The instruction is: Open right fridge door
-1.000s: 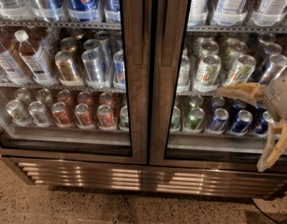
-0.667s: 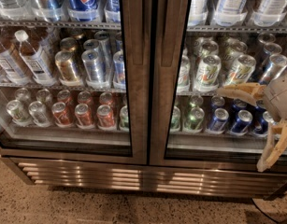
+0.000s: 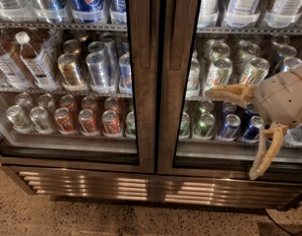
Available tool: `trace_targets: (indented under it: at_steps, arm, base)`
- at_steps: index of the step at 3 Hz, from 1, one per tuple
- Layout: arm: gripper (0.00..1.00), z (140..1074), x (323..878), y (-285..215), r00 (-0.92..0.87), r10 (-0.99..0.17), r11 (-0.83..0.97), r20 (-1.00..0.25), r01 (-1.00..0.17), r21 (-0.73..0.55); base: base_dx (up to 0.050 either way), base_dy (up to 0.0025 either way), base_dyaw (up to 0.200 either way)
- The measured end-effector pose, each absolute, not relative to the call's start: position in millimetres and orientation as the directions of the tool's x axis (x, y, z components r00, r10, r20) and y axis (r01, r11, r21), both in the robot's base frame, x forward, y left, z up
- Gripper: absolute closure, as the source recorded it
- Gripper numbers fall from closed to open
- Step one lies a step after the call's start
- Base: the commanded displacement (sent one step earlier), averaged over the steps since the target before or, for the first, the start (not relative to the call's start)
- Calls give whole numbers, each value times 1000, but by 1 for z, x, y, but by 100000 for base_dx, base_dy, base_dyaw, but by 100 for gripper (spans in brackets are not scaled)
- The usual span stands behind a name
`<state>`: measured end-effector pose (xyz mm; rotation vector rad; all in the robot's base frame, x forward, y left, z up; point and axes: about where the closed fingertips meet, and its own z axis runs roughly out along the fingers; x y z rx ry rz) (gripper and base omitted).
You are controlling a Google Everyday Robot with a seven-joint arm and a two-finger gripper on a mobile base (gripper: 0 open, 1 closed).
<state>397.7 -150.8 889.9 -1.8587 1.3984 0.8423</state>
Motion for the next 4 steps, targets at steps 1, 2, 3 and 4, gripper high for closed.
trace_targets:
  at_steps: [1,2,3,4]
  arm:
    - [0,896,391,-127,263,-547,-255,-795,-957,-141]
    - [0,896,391,-127,263,-547,-255,-795,-957,-142]
    - [0,898,393,-124,279,-475,-282,-835,-947,-156]
    - [0,900,393,-120,300,-279,-334,-912,-921,-201]
  base:
    - [0,0,0]
    - [0,0,0]
    - [0,0,0]
    - [0,0,0]
